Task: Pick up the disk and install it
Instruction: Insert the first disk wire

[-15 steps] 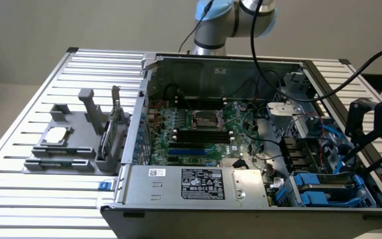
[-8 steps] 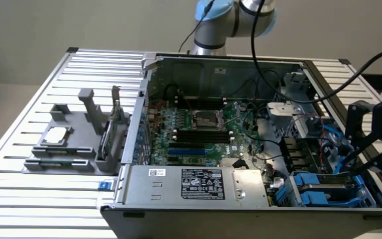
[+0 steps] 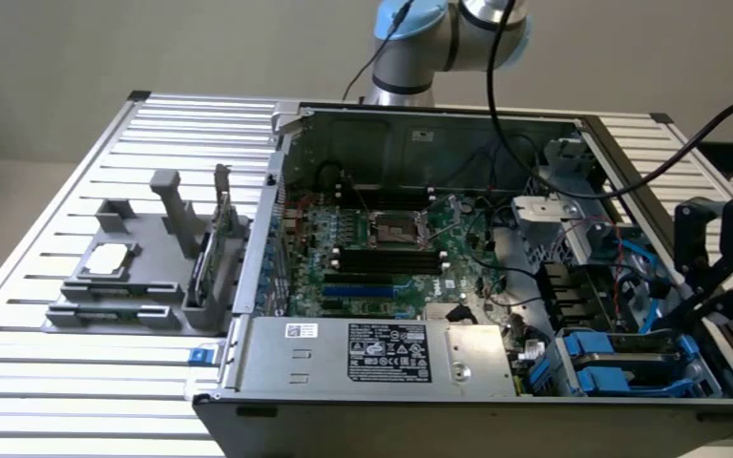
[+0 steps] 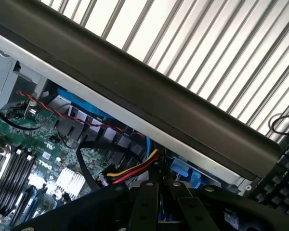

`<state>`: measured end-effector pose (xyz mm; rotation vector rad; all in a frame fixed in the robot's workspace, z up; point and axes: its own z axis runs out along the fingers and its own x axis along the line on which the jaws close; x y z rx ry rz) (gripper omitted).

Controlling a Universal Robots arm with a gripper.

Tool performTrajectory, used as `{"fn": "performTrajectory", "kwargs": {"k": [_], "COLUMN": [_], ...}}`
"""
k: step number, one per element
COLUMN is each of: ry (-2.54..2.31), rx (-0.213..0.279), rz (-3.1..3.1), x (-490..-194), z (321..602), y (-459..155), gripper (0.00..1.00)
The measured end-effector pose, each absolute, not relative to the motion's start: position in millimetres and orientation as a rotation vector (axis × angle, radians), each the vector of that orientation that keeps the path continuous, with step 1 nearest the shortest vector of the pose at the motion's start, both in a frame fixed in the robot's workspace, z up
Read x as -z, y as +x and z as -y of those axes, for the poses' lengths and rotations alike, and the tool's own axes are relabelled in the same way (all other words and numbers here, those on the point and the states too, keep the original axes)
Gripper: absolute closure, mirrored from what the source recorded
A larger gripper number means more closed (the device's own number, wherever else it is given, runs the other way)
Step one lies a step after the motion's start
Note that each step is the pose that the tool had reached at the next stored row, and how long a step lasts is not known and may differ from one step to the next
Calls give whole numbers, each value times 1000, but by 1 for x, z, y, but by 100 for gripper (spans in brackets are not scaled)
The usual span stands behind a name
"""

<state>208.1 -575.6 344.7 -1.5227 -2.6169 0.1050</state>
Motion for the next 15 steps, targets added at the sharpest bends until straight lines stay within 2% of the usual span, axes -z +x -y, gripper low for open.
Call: {"fn": "performTrajectory", "kwargs": {"k": [10, 13, 14, 15], "ry": [-1513, -1512, -1512, -1511], "rx": [-121, -122, -123, -123], "rz": [2600, 2599, 2598, 2597], "x": [-342, -342, -342, -342], "z": [576, 576, 576, 576], "y": [209, 209, 209, 209], "gripper": [85, 83, 76, 76]}}
